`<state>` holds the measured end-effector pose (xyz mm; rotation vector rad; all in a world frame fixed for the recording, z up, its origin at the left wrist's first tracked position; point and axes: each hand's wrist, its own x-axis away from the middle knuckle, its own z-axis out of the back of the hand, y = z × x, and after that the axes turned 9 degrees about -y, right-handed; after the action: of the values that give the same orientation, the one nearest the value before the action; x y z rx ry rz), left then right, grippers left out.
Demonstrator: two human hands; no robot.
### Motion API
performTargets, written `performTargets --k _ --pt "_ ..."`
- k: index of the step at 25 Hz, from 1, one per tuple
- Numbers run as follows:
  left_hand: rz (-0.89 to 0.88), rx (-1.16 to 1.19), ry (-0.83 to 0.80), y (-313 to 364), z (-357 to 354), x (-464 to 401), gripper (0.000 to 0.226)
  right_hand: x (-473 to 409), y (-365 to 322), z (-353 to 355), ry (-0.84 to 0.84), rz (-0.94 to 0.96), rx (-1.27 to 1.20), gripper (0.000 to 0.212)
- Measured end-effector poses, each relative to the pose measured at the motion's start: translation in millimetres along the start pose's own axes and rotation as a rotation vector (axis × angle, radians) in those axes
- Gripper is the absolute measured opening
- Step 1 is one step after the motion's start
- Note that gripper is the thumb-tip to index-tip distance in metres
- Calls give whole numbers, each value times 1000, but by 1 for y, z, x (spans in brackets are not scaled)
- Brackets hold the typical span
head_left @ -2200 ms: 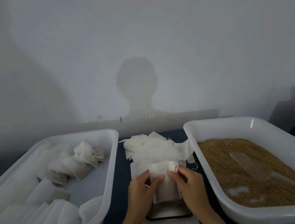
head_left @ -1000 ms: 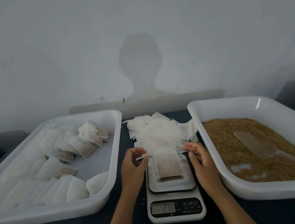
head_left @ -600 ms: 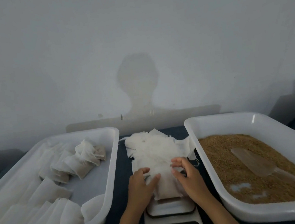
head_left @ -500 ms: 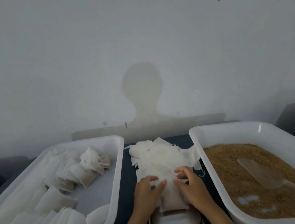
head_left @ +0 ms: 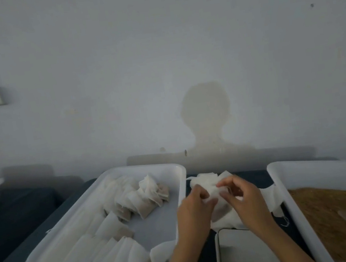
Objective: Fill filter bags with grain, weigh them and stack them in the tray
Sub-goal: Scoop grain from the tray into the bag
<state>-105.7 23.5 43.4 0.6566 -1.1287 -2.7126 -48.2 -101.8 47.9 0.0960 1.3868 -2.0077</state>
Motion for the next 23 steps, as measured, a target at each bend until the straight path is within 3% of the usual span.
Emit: performTargets --k 4,8,12,16,18,20,23 --pt "84 -64 88 -15 57 -11 20 -41 -33 -41 -98 91 45 19" --pt "241 -30 -43 -66 112 -23 22 -67 -49 -108 -178 78 16 15" --pt "434 -39 -129 -122 133 -21 22 -73 -43 -175 -258 -62 133 23" --pt "625 -86 -275 -160 141 -12 13 -66 -31 -217 -676 -276 300 49" --pt "668 -197 -294 -169 145 -13 11 -63 -30 -221 -885 -276 355 44" --pt "704 -327 -308 -174 144 -14 28 -62 -30 -219 -968 -280 343 36" --pt "711 -482 -337 -171 142 -12 30 -60 -30 -213 -1019 -330 247 37"
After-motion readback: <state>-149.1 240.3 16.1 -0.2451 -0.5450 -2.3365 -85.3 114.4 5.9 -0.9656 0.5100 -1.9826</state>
